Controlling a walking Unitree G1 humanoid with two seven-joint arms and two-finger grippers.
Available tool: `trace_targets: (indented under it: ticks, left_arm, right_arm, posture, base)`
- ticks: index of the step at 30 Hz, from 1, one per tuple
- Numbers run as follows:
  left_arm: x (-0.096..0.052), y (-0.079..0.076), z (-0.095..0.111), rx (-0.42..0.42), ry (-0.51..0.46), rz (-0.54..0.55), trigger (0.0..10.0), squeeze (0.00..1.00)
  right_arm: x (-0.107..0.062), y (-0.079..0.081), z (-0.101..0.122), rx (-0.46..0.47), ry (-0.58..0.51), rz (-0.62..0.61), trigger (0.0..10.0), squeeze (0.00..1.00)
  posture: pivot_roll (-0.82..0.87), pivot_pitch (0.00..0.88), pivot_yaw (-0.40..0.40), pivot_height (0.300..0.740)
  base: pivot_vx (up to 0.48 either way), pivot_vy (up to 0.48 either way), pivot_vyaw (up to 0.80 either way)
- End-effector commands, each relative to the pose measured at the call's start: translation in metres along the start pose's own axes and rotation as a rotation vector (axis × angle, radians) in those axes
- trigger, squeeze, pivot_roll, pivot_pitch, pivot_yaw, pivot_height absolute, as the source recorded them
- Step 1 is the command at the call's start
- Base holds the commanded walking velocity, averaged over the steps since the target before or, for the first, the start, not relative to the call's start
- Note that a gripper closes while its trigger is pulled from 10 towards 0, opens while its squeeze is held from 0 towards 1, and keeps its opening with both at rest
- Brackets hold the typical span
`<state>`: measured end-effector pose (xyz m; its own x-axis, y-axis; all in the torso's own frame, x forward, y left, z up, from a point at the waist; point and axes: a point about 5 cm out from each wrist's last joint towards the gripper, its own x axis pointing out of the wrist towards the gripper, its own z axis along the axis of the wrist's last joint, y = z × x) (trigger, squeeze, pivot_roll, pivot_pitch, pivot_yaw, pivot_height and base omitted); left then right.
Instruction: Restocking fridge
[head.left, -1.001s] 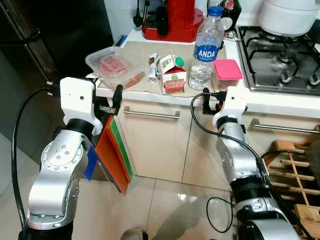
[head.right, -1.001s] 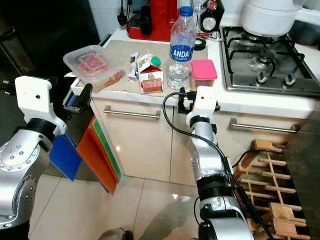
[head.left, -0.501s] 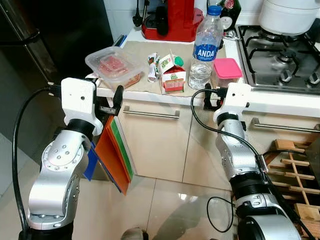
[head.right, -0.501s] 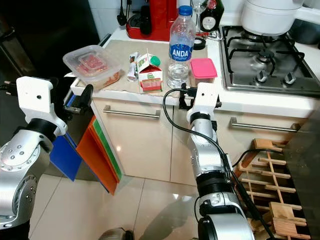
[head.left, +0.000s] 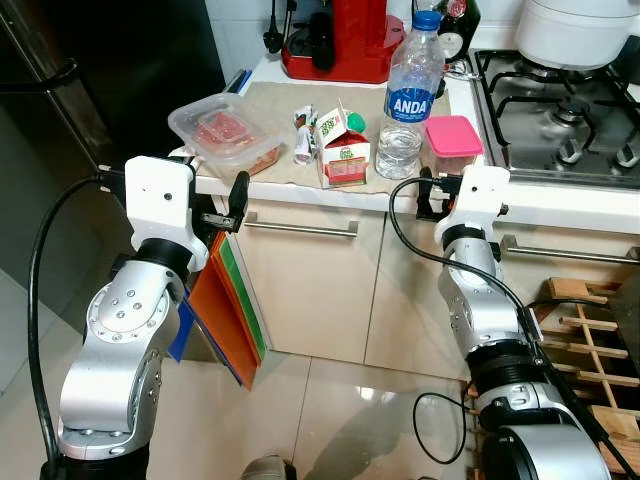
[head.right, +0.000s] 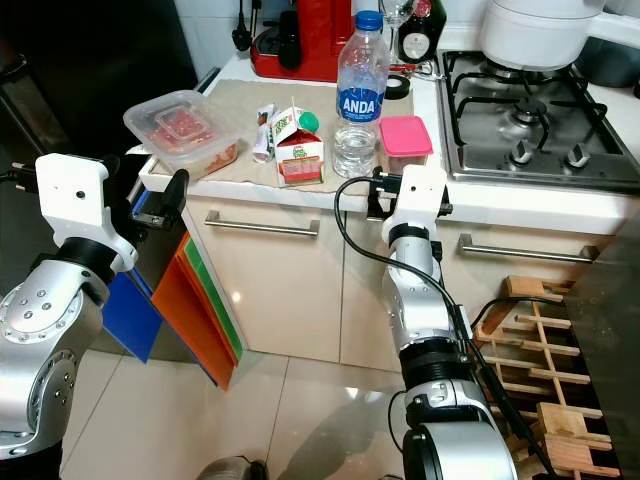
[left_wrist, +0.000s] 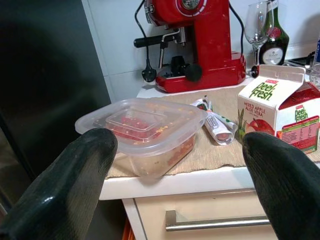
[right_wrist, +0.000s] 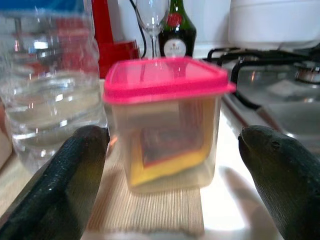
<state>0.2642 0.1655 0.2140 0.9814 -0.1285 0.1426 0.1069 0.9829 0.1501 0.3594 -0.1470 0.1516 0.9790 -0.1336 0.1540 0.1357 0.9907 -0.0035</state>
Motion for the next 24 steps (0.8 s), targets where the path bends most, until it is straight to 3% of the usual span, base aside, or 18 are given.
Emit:
trace_targets:
  ticks: [1, 6, 9, 10, 14, 18, 24]
  left_arm:
    - [-0.002, 0.0, 0.001, 0.003, 0.001, 0.001, 10.0, 0.0]
    - [-0.003, -0.007, -0.006, -0.054, 0.035, -0.067, 10.0, 0.0]
    - [-0.009, -0.01, -0.019, -0.046, 0.08, -0.123, 10.0, 0.0]
    - [-0.015, -0.013, -0.034, -0.033, 0.118, -0.172, 10.0, 0.0]
    - [-0.02, -0.016, -0.048, -0.019, 0.141, -0.208, 10.0, 0.0]
    - [-0.024, -0.029, -0.073, 0.072, 0.147, -0.315, 10.0, 0.0]
    - [-0.031, -0.045, -0.1, 0.085, 0.161, -0.409, 10.0, 0.0]
  right_arm:
    - [0.002, 0.002, 0.001, -0.002, -0.003, -0.003, 10.0, 0.02]
    - [0.006, 0.003, 0.001, -0.007, 0.002, 0.0, 10.0, 0.02]
    - [0.009, 0.003, 0.003, -0.01, -0.001, 0.002, 10.0, 0.02]
    - [0.011, 0.003, 0.004, -0.011, -0.003, 0.002, 10.0, 0.02]
    - [0.013, 0.003, 0.004, -0.011, -0.003, 0.001, 10.0, 0.02]
    - [0.014, 0.003, 0.003, -0.009, 0.001, -0.002, 10.0, 0.02]
    - [0.015, 0.006, 0.0, 0.004, 0.016, -0.002, 10.0, 0.0]
  posture:
    - [0.19, 0.055, 0.093, 0.74]
    - [0.19, 0.059, 0.094, 0.74]
    - [0.19, 0.06, 0.092, 0.74]
    - [0.2, 0.062, 0.091, 0.74]
    - [0.2, 0.063, 0.091, 0.74]
    - [0.19, 0.066, 0.09, 0.74]
    - [0.18, 0.067, 0.092, 0.74]
  base:
    - [0.0, 0.0, 0.0]
    - [0.0, 0.0, 0.0]
    - [0.0, 0.0, 0.0]
    - [0.0, 0.0, 0.0]
    - [0.0, 0.0, 0.0]
    - [0.0, 0.0, 0.0]
    - [0.0, 0.0, 0.0]
